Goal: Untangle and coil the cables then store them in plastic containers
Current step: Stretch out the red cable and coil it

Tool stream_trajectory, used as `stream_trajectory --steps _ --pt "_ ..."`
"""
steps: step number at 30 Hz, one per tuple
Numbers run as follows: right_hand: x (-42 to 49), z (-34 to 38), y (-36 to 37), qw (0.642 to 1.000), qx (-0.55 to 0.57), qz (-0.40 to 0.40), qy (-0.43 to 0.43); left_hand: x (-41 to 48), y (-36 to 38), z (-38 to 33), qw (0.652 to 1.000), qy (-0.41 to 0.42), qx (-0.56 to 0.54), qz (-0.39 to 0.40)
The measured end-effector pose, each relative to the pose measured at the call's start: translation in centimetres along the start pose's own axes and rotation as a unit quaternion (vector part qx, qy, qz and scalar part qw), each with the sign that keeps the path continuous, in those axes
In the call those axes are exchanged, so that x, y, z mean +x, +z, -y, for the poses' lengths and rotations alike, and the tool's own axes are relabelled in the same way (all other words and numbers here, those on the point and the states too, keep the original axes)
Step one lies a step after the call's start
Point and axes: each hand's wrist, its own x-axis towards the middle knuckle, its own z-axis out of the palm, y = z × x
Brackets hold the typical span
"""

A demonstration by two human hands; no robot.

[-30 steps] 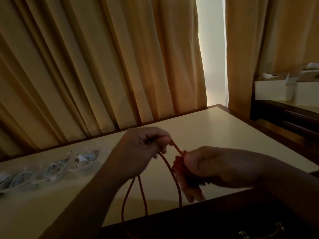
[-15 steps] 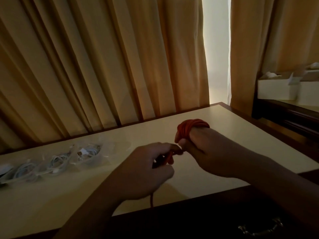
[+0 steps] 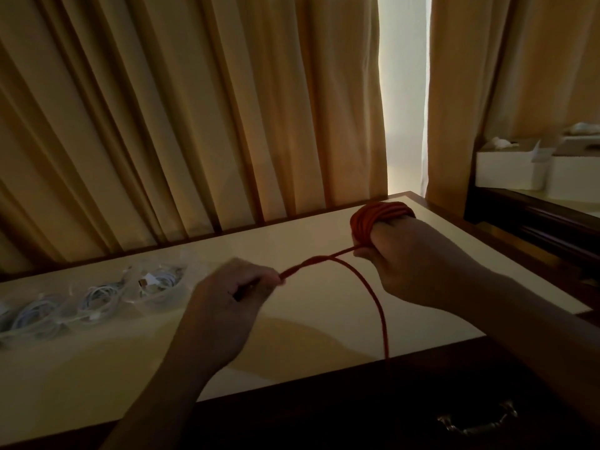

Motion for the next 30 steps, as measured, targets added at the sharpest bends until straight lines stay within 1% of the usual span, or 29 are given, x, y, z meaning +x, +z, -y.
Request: stream_trajectory --steps 1,2,3,4,5,6,8,9,10,11,12,13,14,15,17,18,19,21,23,24,25,26,27,29,30 --pt "0.1 -0.3 0.1 1.000 -0.002 -0.016 0.007 -0.2 -0.4 -0.2 0.998 0.031 -0.018 -0.042" --pt "0.3 -0.6 0.2 0.999 -0.008 -0.030 0.018 -0.3 -0.8 -0.3 0.995 0.063 -0.037 -0.063" --pt "0.4 -0.9 0.2 0.999 -0.010 -0.039 0.026 -0.5 -1.1 -0.4 0.992 0.092 -0.051 -0.066" --pt "0.5 -1.0 0.1 0.998 -0.002 -0.046 0.032 -0.6 -1.2 -0.4 0.991 0.114 -0.055 -0.052" --pt "0.6 -1.0 0.0 0.998 0.006 -0.052 0.037 -0.6 -1.2 -0.4 0.990 0.134 -0.035 -0.037" --pt "0.7 -0.9 0.0 0.998 0.011 -0.053 0.042 -0.8 -1.2 -0.5 0.986 0.156 0.005 -0.051" --pt "0.9 -0.4 0.0 0.997 0.017 -0.042 0.060 -1.2 -0.9 -1.4 0.969 0.185 0.075 -0.144" --pt "0.9 -0.1 0.1 0.997 0.022 -0.047 0.062 -1.7 -0.6 -2.6 0.965 0.174 0.066 -0.185" --pt "0.8 0.3 0.1 0.997 0.026 -0.055 0.057 -2.2 -0.2 -4.3 0.974 0.127 0.015 -0.187" --pt "0.9 0.8 0.1 0.997 0.025 -0.055 0.052 -2.4 0.5 -6.5 0.988 0.032 -0.069 -0.137" --pt "0.8 1.3 -0.1 0.997 0.020 -0.050 0.055 -2.2 1.4 -8.1 0.985 -0.085 -0.143 -0.050" --pt "0.9 1.6 0.0 0.997 0.004 -0.036 0.067 -1.7 2.5 -8.7 0.968 -0.172 -0.183 0.024" --pt "1.1 1.7 0.1 0.997 -0.012 -0.015 0.079 -0.9 3.3 -9.0 0.953 -0.214 -0.204 0.062" --pt "1.5 1.5 0.6 0.995 -0.005 0.016 0.099 0.0 3.9 -9.0 0.945 -0.226 -0.225 0.073" --pt "1.8 0.4 1.9 0.991 0.000 0.096 0.092 1.7 4.3 -8.7 0.936 -0.223 -0.262 0.070" --pt "1.6 0.1 2.1 0.990 -0.022 0.118 0.071 2.1 4.5 -8.4 0.936 -0.220 -0.266 0.072" --pt "1.5 -0.1 1.9 0.990 -0.037 0.122 0.062 2.4 4.7 -8.0 0.936 -0.218 -0.265 0.078" --pt "1.0 -0.2 1.0 0.995 -0.038 0.057 0.077 2.6 4.9 -7.3 0.932 -0.223 -0.272 0.093" --pt "0.0 -0.1 0.0 0.997 -0.044 0.025 0.050 2.7 4.6 -6.8 0.901 -0.250 -0.339 0.101" --pt "-0.3 -0.5 -0.2 0.998 -0.035 0.015 0.053 2.8 4.2 -6.4 0.883 -0.271 -0.373 0.090" --pt "-0.2 -1.4 0.1 0.997 -0.031 0.007 0.064 3.0 3.7 -5.8 0.868 -0.292 -0.396 0.061" --pt "-0.2 -2.8 0.4 0.996 -0.040 -0.005 0.084 3.2 2.9 -4.7 0.868 -0.307 -0.390 0.020" --pt "-0.3 -4.5 0.7 0.992 -0.053 -0.011 0.113 3.4 2.1 -3.2 0.879 -0.314 -0.358 -0.026" --pt "-1.0 -8.4 1.0 0.976 -0.056 -0.014 0.209 3.1 0.0 0.4 0.896 -0.320 -0.286 -0.109" --pt "-1.5 -10.0 1.2 0.964 -0.048 -0.015 0.259 2.8 -0.8 2.0 0.899 -0.324 -0.266 -0.128"
